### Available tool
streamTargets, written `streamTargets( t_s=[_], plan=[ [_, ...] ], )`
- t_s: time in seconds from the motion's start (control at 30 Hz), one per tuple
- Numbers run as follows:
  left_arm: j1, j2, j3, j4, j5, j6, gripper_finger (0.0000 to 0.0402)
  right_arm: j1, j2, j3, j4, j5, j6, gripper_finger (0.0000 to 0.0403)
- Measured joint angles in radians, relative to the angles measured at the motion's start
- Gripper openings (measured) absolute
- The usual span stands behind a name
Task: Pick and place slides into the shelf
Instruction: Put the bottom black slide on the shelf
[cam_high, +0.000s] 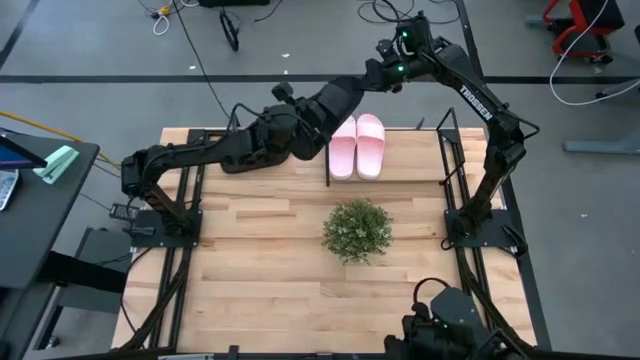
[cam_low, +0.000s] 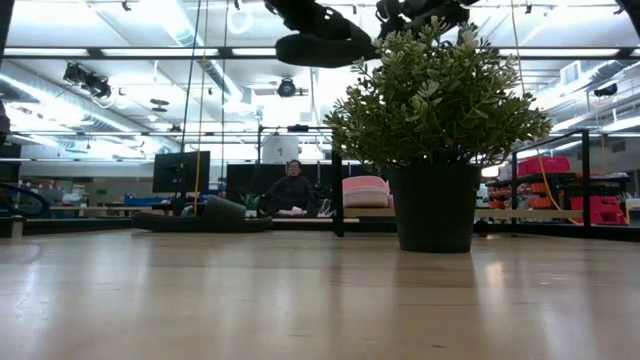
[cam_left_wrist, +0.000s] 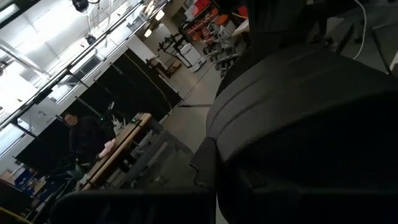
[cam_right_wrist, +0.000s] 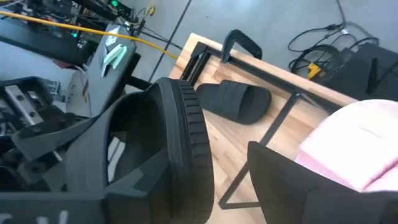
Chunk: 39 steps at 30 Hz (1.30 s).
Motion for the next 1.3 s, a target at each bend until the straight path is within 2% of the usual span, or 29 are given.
streamTargets(
  t_s=[0.3,0.53,0.73,1.3],
  plan=[
    [0.035,0.003,0.003,0.001,0.003,-0.006,0.0014,-0.022,0.000,0.000,0.021,0.026,-0.005,0.0194],
    [0.062,0.002,0.003,-0.005,-0.009,-0.049,0.0014,-0.023,0.000,0.000,0.102,0.041,0.069,0.0194],
    [0.079,0.001,0.003,-0.006,-0.002,-0.077,0.0014,-0.013,0.000,0.000,0.125,0.107,0.079,0.0191],
    [0.094,0.016,0.004,0.040,0.052,-0.128,0.0013,0.010,0.000,0.000,0.182,0.122,0.116,0.0181]
  ],
)
